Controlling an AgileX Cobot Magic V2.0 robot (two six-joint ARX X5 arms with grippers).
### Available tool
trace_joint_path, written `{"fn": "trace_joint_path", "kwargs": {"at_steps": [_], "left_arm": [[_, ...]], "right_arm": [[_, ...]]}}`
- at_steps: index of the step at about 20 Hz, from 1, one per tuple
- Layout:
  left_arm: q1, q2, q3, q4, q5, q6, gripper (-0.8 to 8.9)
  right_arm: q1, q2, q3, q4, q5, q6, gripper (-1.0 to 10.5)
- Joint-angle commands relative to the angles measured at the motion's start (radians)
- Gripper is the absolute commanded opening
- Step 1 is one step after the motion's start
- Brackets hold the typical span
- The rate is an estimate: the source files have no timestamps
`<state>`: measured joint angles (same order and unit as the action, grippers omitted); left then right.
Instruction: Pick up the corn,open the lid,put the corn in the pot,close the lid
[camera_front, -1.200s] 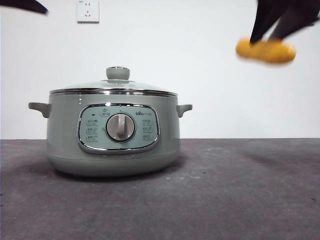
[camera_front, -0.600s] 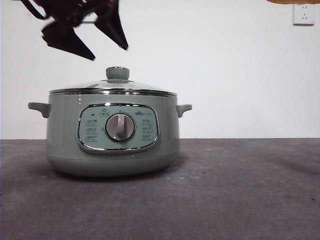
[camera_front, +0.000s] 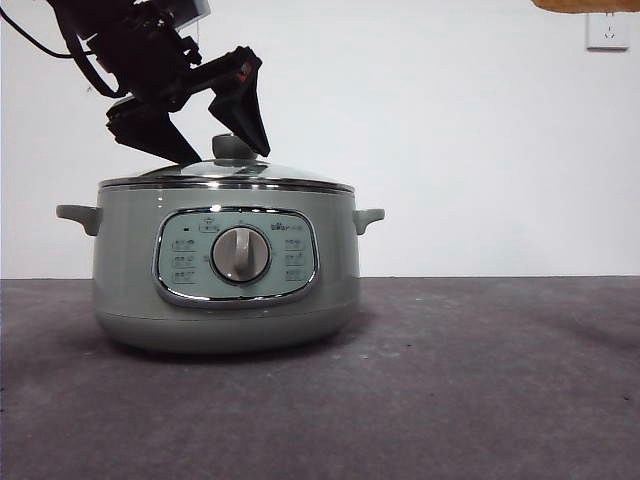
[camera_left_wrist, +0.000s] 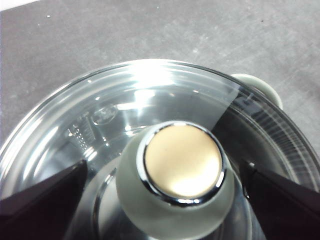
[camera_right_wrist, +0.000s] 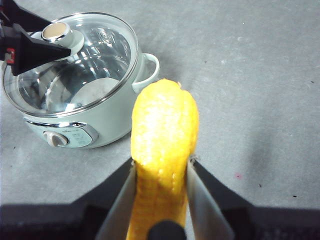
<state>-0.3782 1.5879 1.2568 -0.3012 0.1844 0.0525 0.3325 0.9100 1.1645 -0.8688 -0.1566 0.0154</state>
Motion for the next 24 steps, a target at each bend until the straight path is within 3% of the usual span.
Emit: {"fn": "trace_joint_path", "kwargs": {"at_steps": [1, 5, 10, 17, 24], "left_arm": [[-0.003, 0.010, 0.002, 0.010, 0.000, 0.000, 2.94], [-0.004, 0.010, 0.002, 0.010, 0.007, -0.013, 1.28], [-0.005, 0.010, 0.002, 0.007, 0.048, -0.027, -0.09], [-0.005, -0.014, 0.025, -0.001, 0.059, -0.050, -0.08], [0.006, -0.187, 0.029, -0.014, 0.059, -0.050, -0.08]], "right_arm": [[0.001, 0.002, 0.000, 0.005, 0.000, 0.007, -0.1], [0.001, 0.003, 0.000, 0.006, 0.000, 0.005, -0.1], [0.001, 0.003, 0.000, 0.005, 0.000, 0.004, -0.1], [0.001, 0.003, 0.000, 0.005, 0.000, 0.004, -0.1], [0.001, 0.003, 0.000, 0.028, -0.002, 0.004, -0.1]]}}
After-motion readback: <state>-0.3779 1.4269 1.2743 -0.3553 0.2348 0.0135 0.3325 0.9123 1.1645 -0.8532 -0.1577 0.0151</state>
